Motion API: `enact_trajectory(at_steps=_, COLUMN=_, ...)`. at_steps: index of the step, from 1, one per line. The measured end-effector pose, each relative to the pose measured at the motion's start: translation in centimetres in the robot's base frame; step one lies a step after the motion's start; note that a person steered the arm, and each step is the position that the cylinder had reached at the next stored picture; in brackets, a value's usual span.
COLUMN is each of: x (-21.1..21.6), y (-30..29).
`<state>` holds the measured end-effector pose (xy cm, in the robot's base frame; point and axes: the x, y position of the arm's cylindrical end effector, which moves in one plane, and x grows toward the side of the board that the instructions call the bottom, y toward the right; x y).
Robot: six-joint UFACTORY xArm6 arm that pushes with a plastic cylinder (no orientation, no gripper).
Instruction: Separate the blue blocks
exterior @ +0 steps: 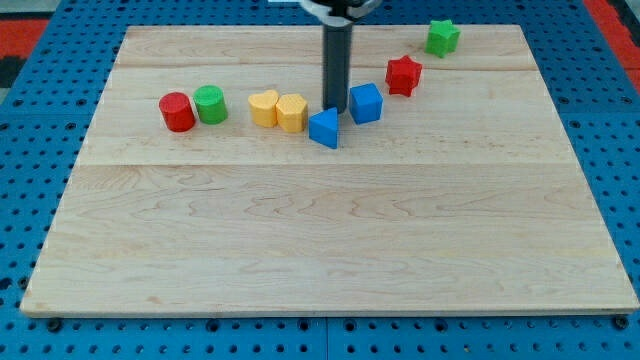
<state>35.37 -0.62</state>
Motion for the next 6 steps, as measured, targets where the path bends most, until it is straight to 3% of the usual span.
enact_trajectory(at_steps=2, x=2.3, y=1.4)
enact_trajectory(at_steps=3, x=3.3, y=-0.8)
enact_trajectory(at_steps=6, x=3.7, y=8.5)
